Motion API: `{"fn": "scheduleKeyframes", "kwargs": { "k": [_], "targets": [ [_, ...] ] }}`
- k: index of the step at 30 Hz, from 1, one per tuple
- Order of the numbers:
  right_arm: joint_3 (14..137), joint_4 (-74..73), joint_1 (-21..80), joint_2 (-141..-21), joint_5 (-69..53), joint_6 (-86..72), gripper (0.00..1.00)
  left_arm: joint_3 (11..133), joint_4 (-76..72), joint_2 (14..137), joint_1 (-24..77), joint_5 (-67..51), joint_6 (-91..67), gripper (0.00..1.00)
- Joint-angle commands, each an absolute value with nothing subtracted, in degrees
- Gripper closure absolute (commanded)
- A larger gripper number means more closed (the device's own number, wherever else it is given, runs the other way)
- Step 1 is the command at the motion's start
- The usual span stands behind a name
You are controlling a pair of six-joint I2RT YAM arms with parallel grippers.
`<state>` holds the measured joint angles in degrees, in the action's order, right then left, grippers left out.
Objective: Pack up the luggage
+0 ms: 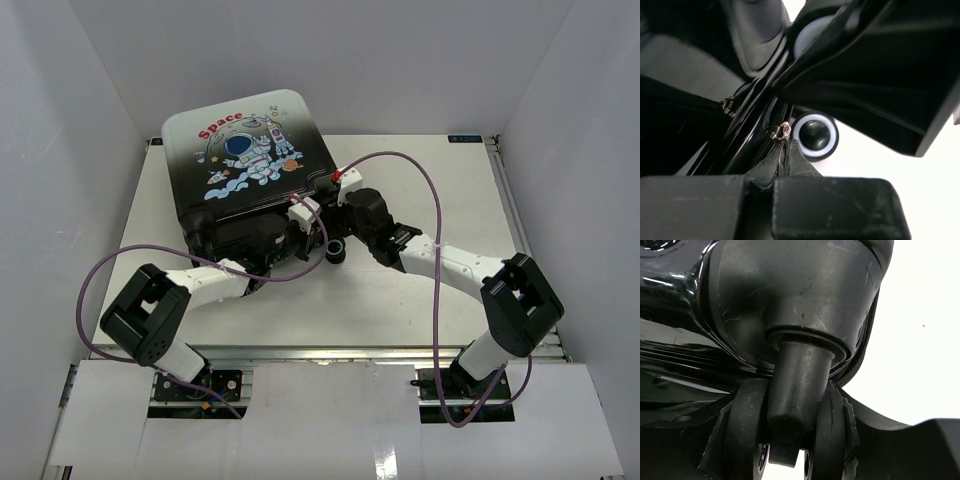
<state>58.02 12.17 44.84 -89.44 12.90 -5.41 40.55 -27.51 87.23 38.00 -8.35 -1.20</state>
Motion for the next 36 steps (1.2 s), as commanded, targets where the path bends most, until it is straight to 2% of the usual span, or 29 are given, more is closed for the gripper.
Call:
{"fn": "scheduleKeyframes", "kwargs": {
  "k": [1, 6, 7, 11, 12, 14, 19, 23, 30, 36],
  "targets": [
    [56.9, 14.5, 49.8, -86.1, 0.3, -0.3, 0.91, 47.4, -36.4, 86.6, 41.9, -25.2, -0.4, 1.0],
    [56.1, 13.9, 49.8, -85.1, 2.0, -0.3, 0.87, 48.8, -36.0, 87.8, 41.8, -27.8, 2.2, 1.0],
    [55.9, 13.9, 49.8, -85.0, 2.0, 0.8, 0.84, 49.0, -35.9, 88.3, 41.8, -27.9, 2.4, 1.0],
    [55.4, 14.0, 49.8, -84.7, 4.1, 1.1, 0.51, 48.6, -37.5, 89.2, 41.8, -27.9, 1.4, 1.0],
    [55.4, 14.0, 49.9, -84.6, 4.7, 0.8, 0.46, 47.9, -37.9, 89.4, 41.8, -27.0, 1.0, 1.0],
    [55.5, 13.7, 49.8, -84.0, 6.7, 0.5, 0.4, 46.8, -38.4, 89.3, 41.8, -24.6, 0.5, 1.0],
    [55.3, 13.3, 49.4, -80.7, 11.7, -2.8, 0.32, 41.9, -40.3, 87.3, 41.8, -17.9, -1.4, 1.0],
    [55.2, 12.1, 49.2, -77.1, 10.8, -2.7, 0.17, 40.2, -41.5, 86.0, 41.5, -12.4, -2.7, 1.0],
    [52.3, 11.7, 48.1, -69.7, 13.3, -4.7, 0.16, 39.2, -41.1, 85.6, 41.2, -5.9, -4.7, 1.0],
    [51.4, 13.6, 38.8, -68.6, 13.1, -10.3, 0.25, 36.1, -41.7, 83.2, 40.3, -2.3, -5.6, 1.0]
  ]
}}
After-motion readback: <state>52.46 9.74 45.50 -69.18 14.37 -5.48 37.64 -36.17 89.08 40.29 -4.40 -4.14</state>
